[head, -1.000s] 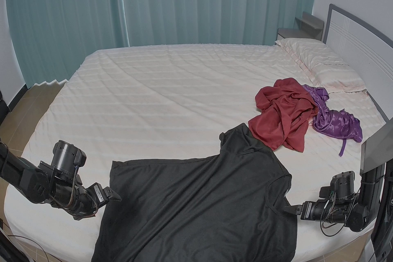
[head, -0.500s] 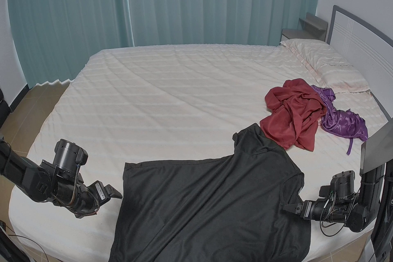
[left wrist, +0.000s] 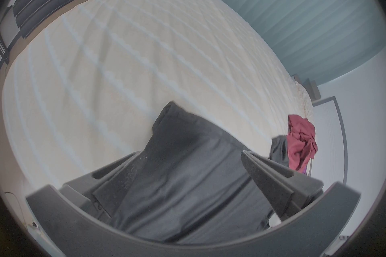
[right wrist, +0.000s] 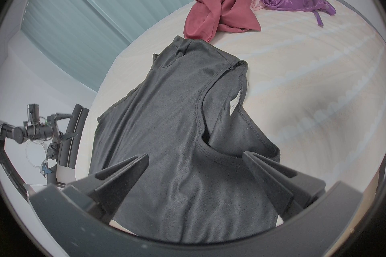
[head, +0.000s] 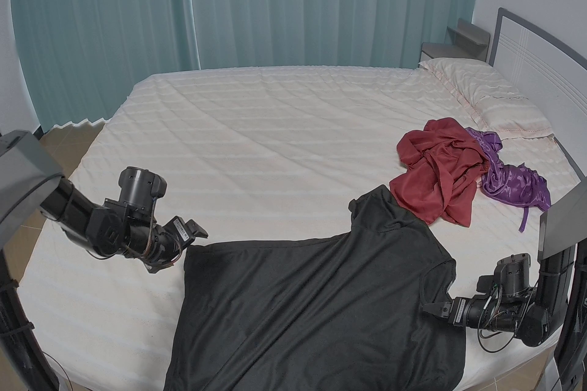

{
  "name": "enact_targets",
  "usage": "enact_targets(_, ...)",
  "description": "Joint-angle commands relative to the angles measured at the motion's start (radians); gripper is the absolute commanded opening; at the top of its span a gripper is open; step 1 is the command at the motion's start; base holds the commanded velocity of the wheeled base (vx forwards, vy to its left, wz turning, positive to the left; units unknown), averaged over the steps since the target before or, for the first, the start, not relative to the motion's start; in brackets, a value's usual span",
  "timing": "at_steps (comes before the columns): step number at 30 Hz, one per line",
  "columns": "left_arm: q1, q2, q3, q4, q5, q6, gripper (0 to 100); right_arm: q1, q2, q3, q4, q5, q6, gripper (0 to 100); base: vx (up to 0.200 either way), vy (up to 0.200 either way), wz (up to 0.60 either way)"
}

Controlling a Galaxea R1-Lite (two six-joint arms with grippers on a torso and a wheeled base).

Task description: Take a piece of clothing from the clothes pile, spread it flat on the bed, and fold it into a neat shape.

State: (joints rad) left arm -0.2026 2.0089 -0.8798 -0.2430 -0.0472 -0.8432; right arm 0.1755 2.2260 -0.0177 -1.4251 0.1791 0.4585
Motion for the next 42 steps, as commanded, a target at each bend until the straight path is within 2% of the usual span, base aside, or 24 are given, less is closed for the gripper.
enact_targets(1, 0.002, 0.249, -0.212, -0.006, 0.036, -0.004, 100, 0.002, -0.002, 0.018, 0.003, 0.0, 0.0, 100, 0.0, 0.0, 0.0)
enact_targets(5, 0.006, 0.327, -0.28, -0.01, 0.05, 0.056, 100, 0.002, -0.002, 0.016, 0.005, -0.003, 0.0, 100, 0.0, 0.0, 0.0)
enact_targets(7, 0.009, 0.35, -0.301, -0.012, 0.075, 0.073, 100, 0.002, -0.002, 0.018, 0.005, -0.003, 0.0, 100, 0.0, 0.0, 0.0)
enact_targets(9, 0.018, 0.398, -0.358, -0.012, 0.133, 0.093, 100, 0.004, -0.002, 0.016, 0.005, -0.003, 0.0, 100, 0.0, 0.0, 0.0)
enact_targets(16, 0.031, 0.415, -0.389, -0.01, 0.135, 0.098, 100, 0.004, 0.0, 0.018, 0.005, -0.007, 0.0, 100, 0.0, 0.0, 0.0)
enact_targets(17, 0.029, 0.421, -0.387, -0.01, 0.13, 0.099, 0, 0.004, 0.0, 0.018, 0.005, -0.007, 0.0, 100, 0.0, 0.0, 0.0)
enact_targets(25, 0.037, 0.464, -0.439, -0.012, 0.125, 0.098, 0, 0.007, 0.0, 0.016, 0.003, -0.007, 0.0, 100, 0.0, 0.0, 0.0)
enact_targets(35, 0.141, 0.456, -0.579, -0.012, 0.239, 0.096, 0, 0.009, -0.002, 0.016, 0.0, -0.007, 0.0, 100, 0.0, 0.0, 0.0)
enact_targets(42, 0.166, 0.467, -0.602, -0.012, 0.241, 0.093, 0, 0.009, -0.002, 0.018, -0.008, -0.007, 0.0, 100, 0.0, 0.0, 0.0)
